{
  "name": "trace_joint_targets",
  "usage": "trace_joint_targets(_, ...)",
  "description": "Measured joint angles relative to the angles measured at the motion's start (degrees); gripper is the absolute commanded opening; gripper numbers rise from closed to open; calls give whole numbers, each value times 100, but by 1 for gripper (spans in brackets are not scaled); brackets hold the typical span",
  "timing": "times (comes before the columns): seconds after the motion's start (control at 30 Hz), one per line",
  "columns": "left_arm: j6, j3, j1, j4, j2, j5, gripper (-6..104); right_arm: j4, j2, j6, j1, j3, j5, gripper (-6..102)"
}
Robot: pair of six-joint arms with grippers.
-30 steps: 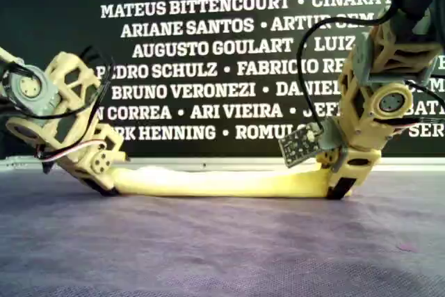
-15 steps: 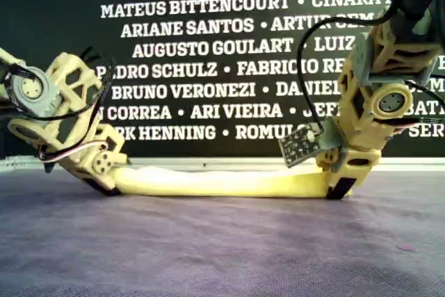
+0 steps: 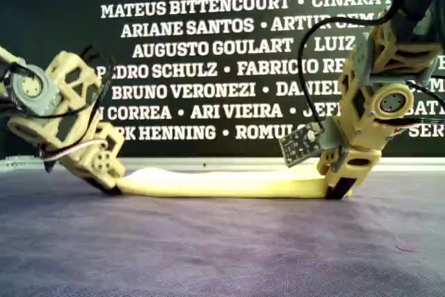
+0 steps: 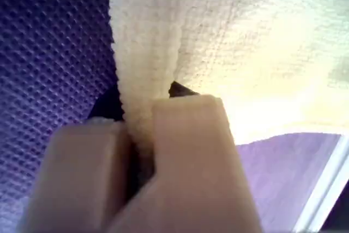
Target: Fold a cloth
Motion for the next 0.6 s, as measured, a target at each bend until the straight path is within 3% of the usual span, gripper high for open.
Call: trace_joint_targets(0.6,9,1819,-26,26,1406,0,0,1775,844,0,88,26,18,5)
